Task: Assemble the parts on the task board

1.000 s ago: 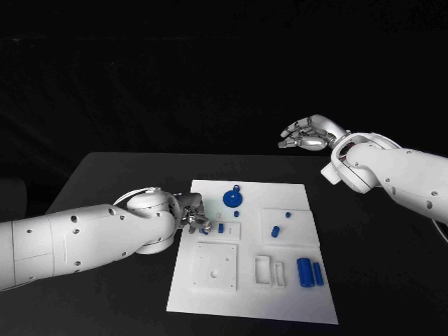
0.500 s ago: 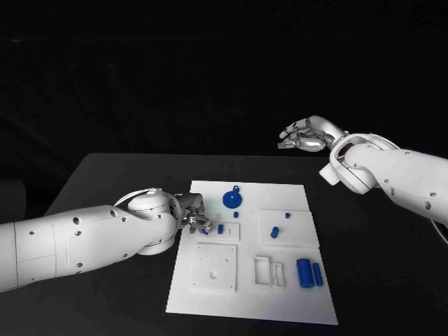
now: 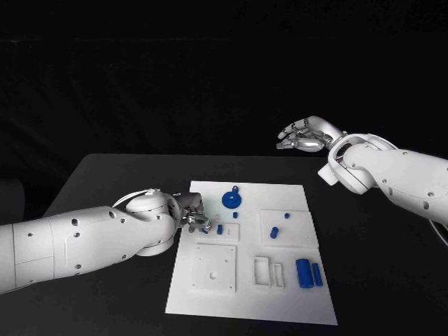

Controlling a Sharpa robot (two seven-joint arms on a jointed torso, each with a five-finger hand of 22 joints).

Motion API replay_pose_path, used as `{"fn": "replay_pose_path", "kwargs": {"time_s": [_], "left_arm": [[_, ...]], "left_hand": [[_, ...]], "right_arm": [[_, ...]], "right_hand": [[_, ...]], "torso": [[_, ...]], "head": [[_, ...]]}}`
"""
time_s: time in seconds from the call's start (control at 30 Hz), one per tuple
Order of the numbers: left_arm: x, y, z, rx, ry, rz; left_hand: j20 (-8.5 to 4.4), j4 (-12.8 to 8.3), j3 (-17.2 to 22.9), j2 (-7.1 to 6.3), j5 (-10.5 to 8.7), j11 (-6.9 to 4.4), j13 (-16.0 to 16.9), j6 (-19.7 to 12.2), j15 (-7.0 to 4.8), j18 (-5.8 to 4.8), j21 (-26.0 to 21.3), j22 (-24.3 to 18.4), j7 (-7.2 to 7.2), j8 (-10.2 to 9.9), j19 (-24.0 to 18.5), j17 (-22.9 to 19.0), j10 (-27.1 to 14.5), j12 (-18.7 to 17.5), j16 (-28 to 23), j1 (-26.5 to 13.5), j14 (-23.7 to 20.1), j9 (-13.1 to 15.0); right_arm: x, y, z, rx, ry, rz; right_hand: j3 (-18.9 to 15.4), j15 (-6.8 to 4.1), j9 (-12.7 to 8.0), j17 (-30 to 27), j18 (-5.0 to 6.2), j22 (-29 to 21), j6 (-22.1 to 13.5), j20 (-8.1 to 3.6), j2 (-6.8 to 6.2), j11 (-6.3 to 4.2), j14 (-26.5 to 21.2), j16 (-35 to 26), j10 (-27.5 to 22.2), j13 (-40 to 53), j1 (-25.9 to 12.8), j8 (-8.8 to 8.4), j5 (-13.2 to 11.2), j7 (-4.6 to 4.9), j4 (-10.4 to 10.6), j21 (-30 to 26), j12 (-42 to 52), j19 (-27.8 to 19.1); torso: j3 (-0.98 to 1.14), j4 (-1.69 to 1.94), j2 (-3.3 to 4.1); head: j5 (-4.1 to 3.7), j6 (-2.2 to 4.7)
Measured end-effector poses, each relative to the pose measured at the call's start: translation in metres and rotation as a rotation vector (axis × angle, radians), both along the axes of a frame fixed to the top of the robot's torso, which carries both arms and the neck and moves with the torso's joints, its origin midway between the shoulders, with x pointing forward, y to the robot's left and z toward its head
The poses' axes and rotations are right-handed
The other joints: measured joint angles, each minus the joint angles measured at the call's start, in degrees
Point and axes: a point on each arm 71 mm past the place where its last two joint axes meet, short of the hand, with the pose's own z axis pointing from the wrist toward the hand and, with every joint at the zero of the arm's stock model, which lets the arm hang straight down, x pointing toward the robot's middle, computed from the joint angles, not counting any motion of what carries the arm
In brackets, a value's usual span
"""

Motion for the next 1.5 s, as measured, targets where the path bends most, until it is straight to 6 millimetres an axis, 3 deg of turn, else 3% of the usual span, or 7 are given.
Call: {"fn": "replay_pose_path", "kwargs": {"time_s": [0.6,0.97,1.5], "left_arm": [[-0.004,0.003,0.002,-0.044,-0.043,0.012],[-0.009,0.003,-0.007,-0.058,-0.038,0.017],[-0.01,0.003,-0.012,-0.077,-0.049,0.019]], "left_hand": [[-0.15,0.0,0.0,-0.01,-0.01,-0.11,0.0,0.1,-0.01,0.01,0.0,0.0,-0.09,0.0,0.1,0.2,-0.1,0.0,0.0,0.0,0.0,0.0],[-0.14,0.0,0.0,-0.05,-0.23,-0.12,0.0,0.1,-0.01,0.0,0.0,0.0,-0.09,0.0,0.1,0.2,-0.1,0.0,0.0,0.1,0.0,0.0],[-0.12,0.0,0.0,-0.12,-0.43,-0.03,0.1,0.1,-0.01,0.0,0.0,0.0,-0.09,0.7,0.1,0.2,0.0,0.0,0.0,0.0,0.0,0.7]], "right_arm": [[-0.001,-0.001,0.0,0.001,0.003,0.0],[-0.001,-0.003,0.0,0.004,0.007,-0.002],[-0.001,-0.005,-0.001,0.011,0.015,-0.004]], "right_hand": [[0.2,0.0,0.0,-0.1,0.01,0.2,0.4,0.0,0.0,0.0,0.0,0.0,0.0,0.0,0.0,0.29,0.2,0.39,0.2,-0.3,-0.4,0.0],[0.1,-0.01,-0.1,-0.2,0.01,0.5,0.7,0.0,0.0,0.0,0.0,0.0,0.4,0.0,0.0,0.29,0.7,0.97,0.2,-0.3,-0.8,0.0],[0.2,-0.01,-0.2,-0.3,0.01,0.7,0.7,0.0,0.0,0.0,0.0,0.0,0.4,0.0,0.0,0.49,1.3,0.97,0.2,-0.5,-1.2,0.0]], "torso": [[0.03,0.01,-0.03],[0.03,0.03,-0.04],[-0.01,0.02,-0.02]], "head": [[-0.15,-0.22],[-0.27,-0.27],[-0.3,-0.4]]}}
